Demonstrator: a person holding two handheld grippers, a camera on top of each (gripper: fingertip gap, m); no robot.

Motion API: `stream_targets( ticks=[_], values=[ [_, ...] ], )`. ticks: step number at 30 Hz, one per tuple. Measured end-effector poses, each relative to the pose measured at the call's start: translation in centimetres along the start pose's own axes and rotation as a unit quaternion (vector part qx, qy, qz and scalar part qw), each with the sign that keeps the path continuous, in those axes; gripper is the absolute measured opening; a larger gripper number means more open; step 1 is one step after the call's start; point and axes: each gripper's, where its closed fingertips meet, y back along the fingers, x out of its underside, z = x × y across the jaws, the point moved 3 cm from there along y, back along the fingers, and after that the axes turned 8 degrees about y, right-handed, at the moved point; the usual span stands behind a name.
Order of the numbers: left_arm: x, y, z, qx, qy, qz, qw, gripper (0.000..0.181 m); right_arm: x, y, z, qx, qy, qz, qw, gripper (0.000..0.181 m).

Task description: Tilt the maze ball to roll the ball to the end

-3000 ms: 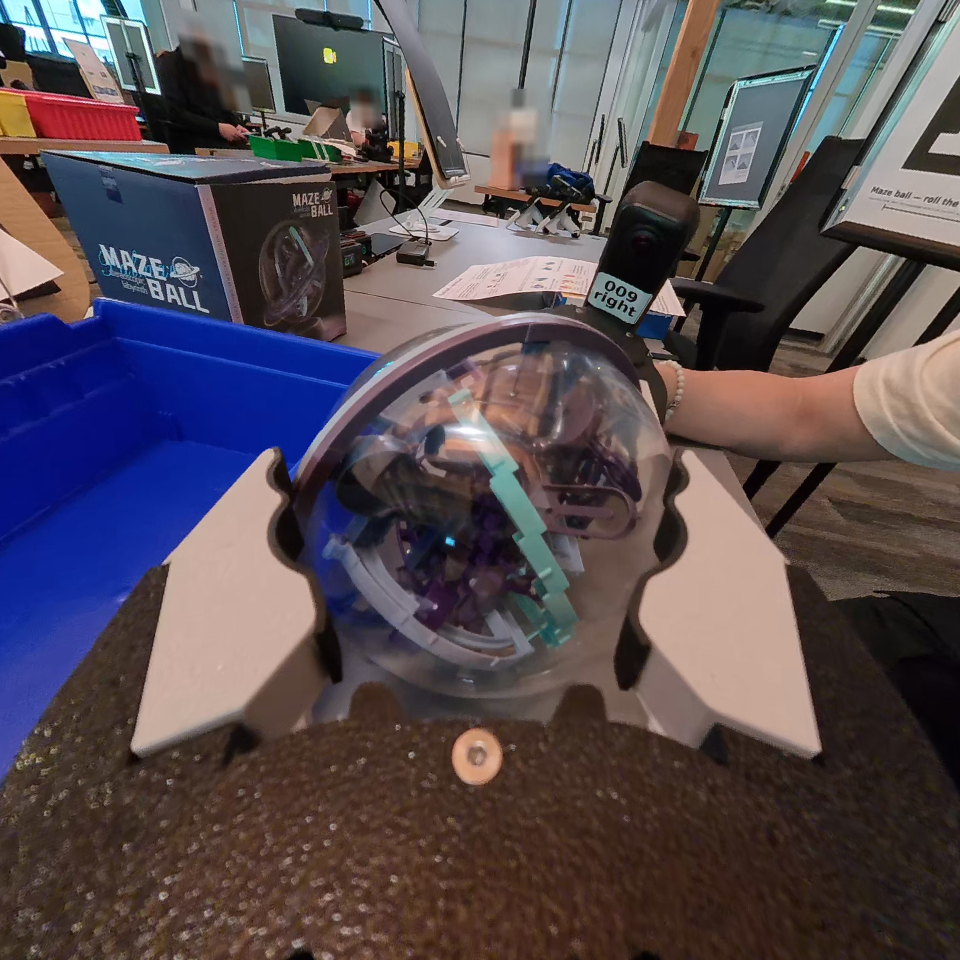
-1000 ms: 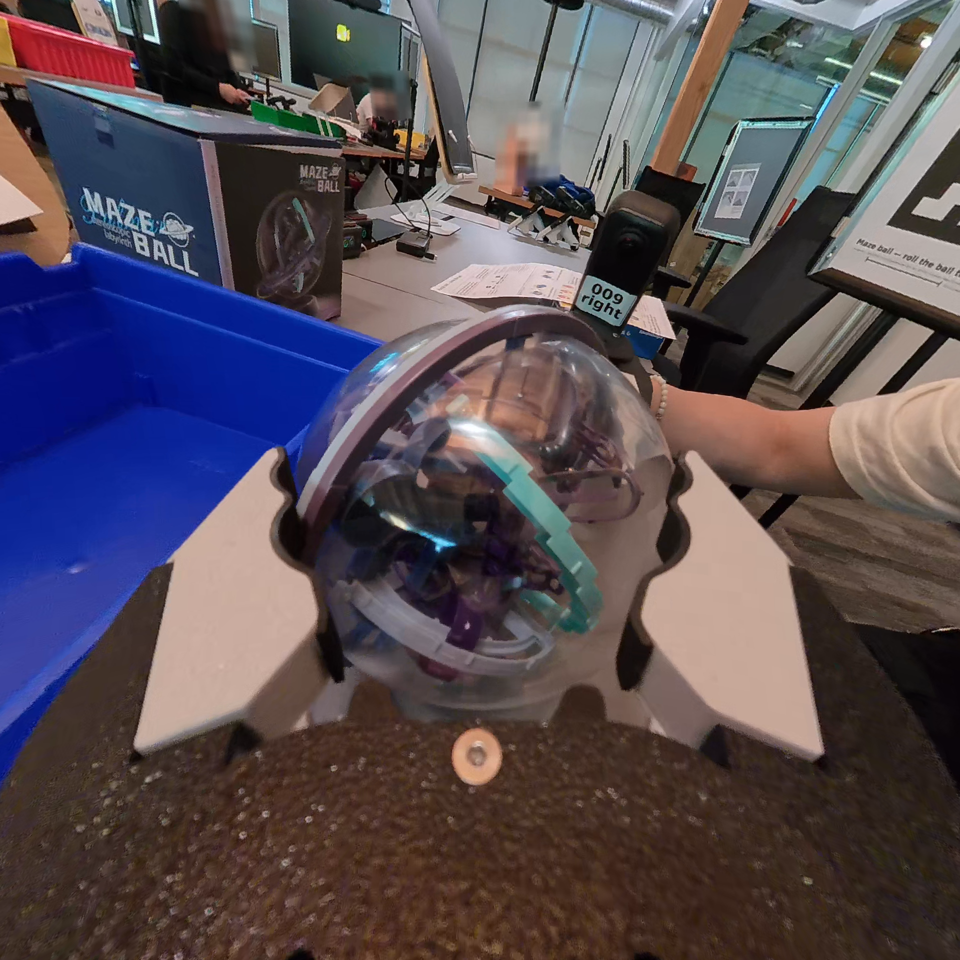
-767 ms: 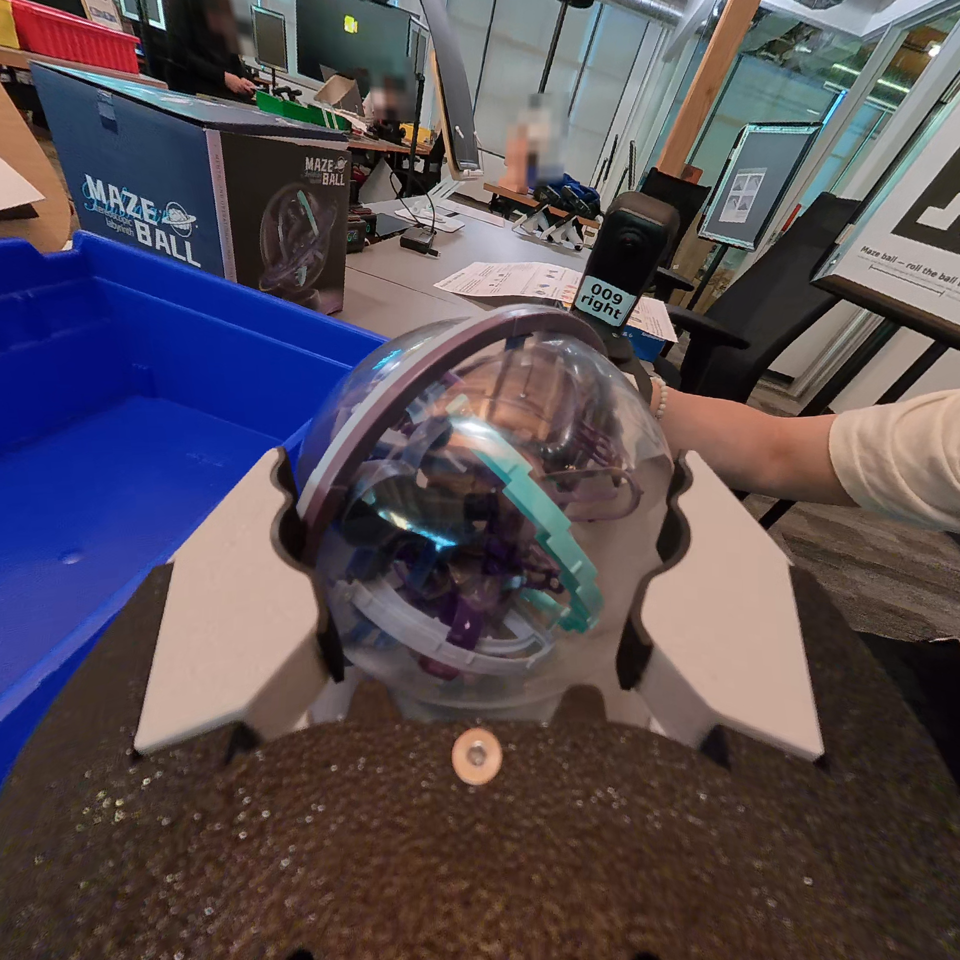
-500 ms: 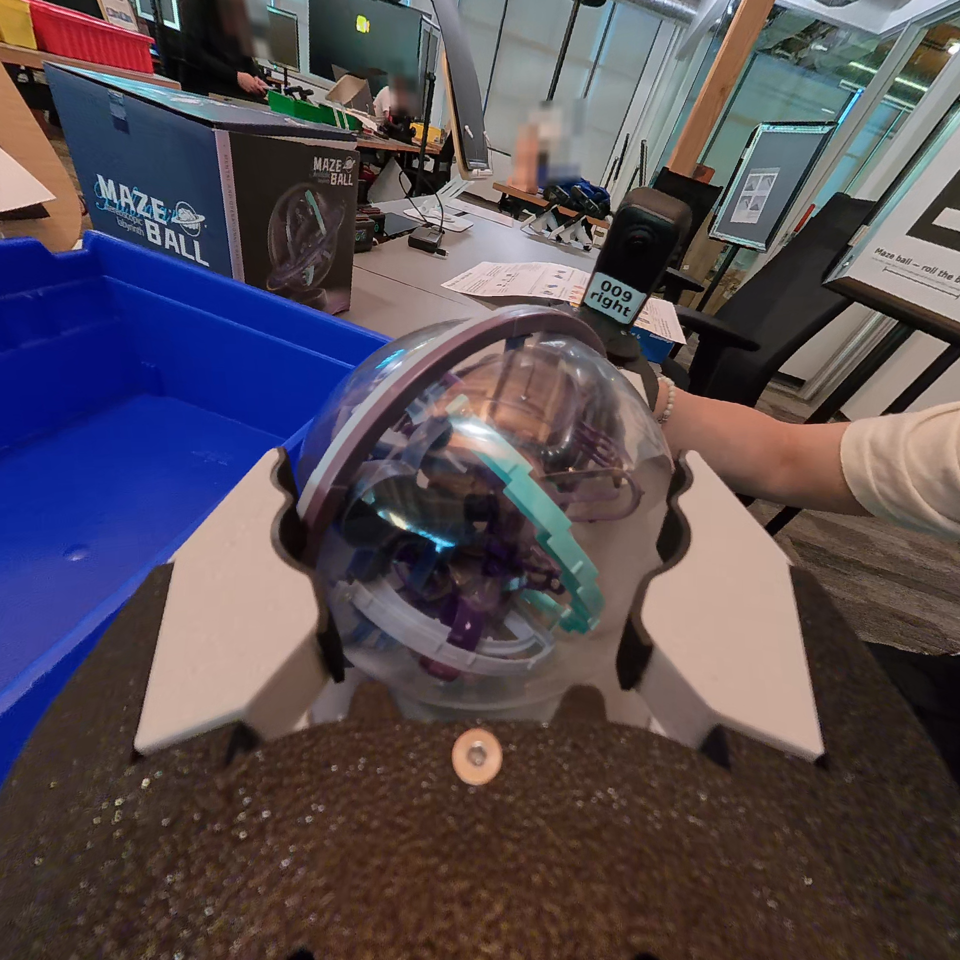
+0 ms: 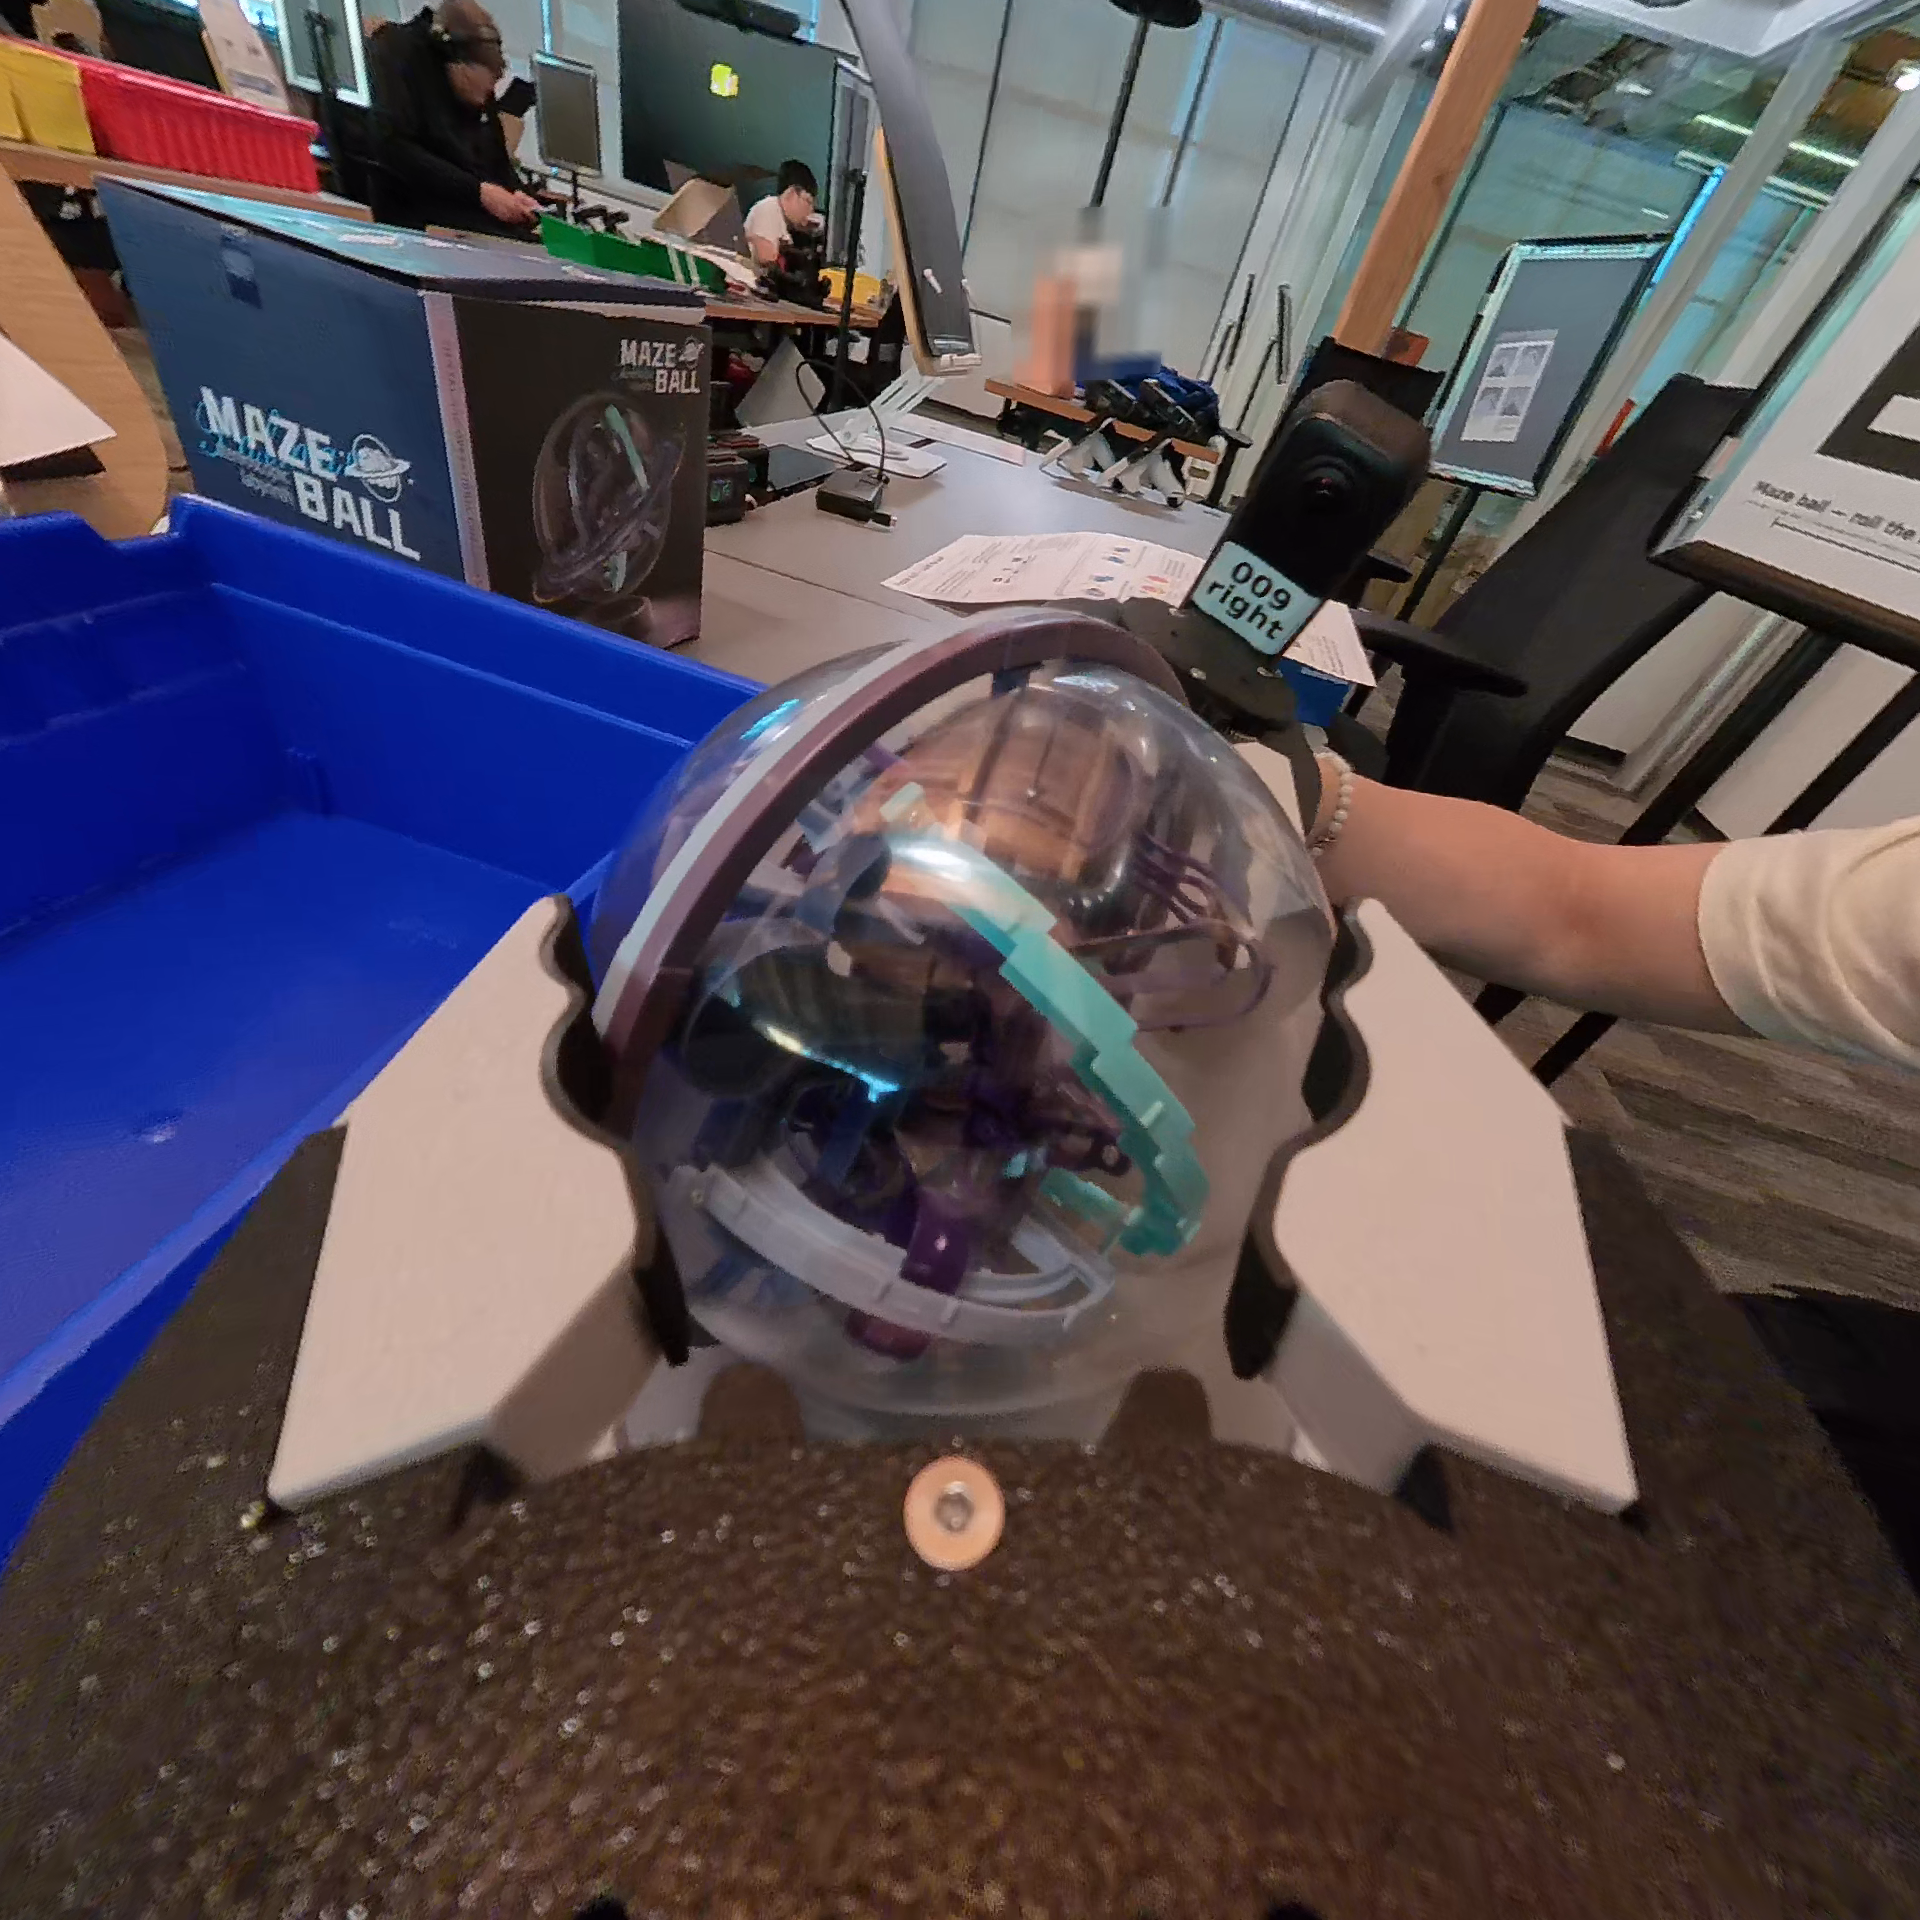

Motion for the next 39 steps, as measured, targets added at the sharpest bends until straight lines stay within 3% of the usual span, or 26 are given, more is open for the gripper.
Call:
stream_targets(
  ticks=[8, 14, 18, 29, 39],
  values=[
    [0.2, 0.0, -0.1, 0.008, -0.031, -0.002, 1.000, 0.133, 0.4, 0.4, -0.1, -0.009, 0.001, -0.013, 1.000, 0.098],
    [0.0, -0.3, -0.2, -0.011, -0.023, -0.003, 1.000, 0.132, -0.2, 0.8, -0.4, 0.014, 0.074, 0.002, 0.997, 0.102],
    [-0.2, -0.3, -0.1, -0.017, -0.013, -0.005, 1.000, 0.130, -0.4, 0.7, 0.0, 0.006, 0.096, -0.005, 0.995, 0.094],
    [0.3, 0.6, -0.3, 0.060, -0.068, -0.055, 0.994, 0.129, -0.9, 0.4, 0.7, 0.012, 0.133, -0.020, 0.991, 0.094],
    [0.9, 1.2, -1.2, 0.089, -0.143, -0.082, 0.982, 0.128, -1.4, 0.1, 1.7, 0.012, 0.208, -0.008, 0.978, 0.098]
  ],
)
